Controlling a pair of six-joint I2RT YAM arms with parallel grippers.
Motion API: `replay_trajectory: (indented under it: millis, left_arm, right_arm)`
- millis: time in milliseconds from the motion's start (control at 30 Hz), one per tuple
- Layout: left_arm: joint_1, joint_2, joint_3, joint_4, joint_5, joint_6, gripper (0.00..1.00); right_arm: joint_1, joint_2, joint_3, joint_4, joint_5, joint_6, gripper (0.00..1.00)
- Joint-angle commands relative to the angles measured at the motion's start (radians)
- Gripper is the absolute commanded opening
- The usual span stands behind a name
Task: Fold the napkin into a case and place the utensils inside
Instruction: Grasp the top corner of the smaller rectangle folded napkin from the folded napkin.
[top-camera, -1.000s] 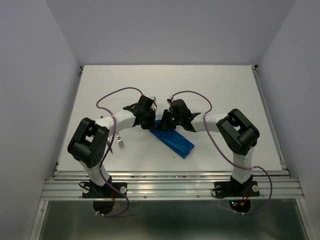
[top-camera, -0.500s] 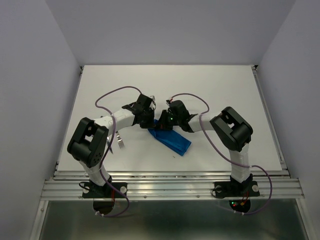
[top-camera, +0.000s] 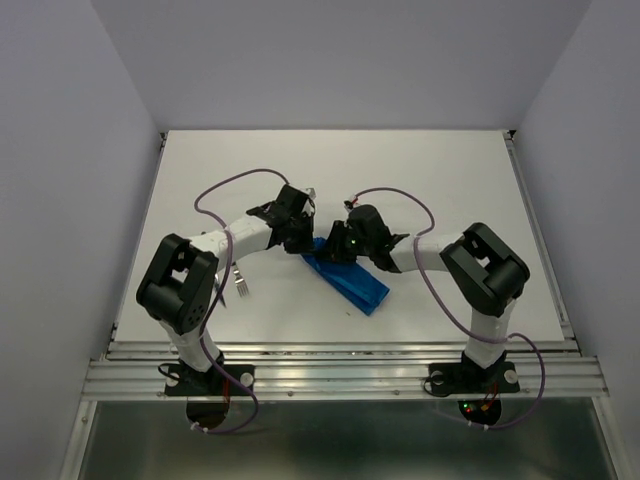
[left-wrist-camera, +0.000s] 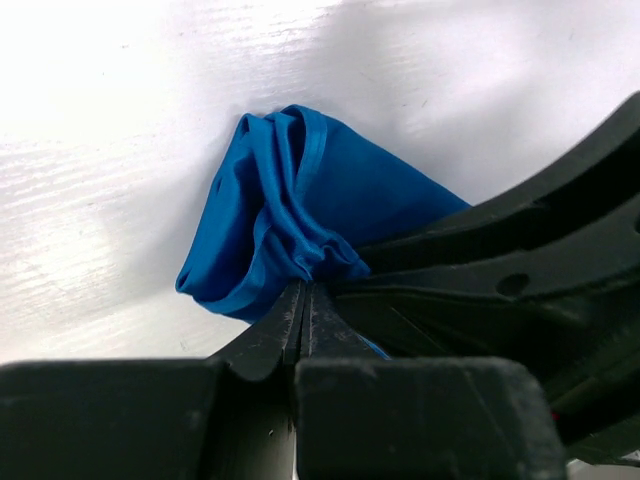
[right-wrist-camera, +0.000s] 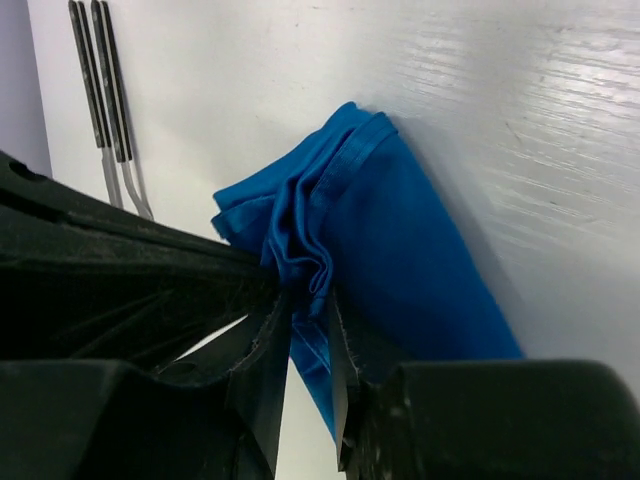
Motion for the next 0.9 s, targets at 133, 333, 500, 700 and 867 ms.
replay_trajectory:
  millis: [133,333,500,700,867]
  left_arm:
    - [-0.028,0.035,0.08,0.051,0.061,0.024,0.0]
    - [-0.039,0.075,0.106,0.06,0.086,0.03,0.0]
    - [-0.041,0.086,0.129,0.06,0.095,0.035,0.0]
    - [-0.042,0.087,0.138,0.058,0.101,0.04,0.0]
    - [-0.042,0.086,0.134,0.057,0.1,0.041,0.0]
  right_arm:
    - [0.017,-0.166,-0.028,-0.061,0.099,-0.056,0.31]
    - [0.017,-0.242,-0.081,-0.073,0.163,-0.05,0.35]
    - [0.017,-0.321,-0.135,-0.087,0.24,-0.048,0.38]
    - [0.017,-0.323,-0.138,-0.095,0.257,-0.05,0.37]
    - [0.007,-0.349,-0.16,-0.092,0.297,-0.024,0.24]
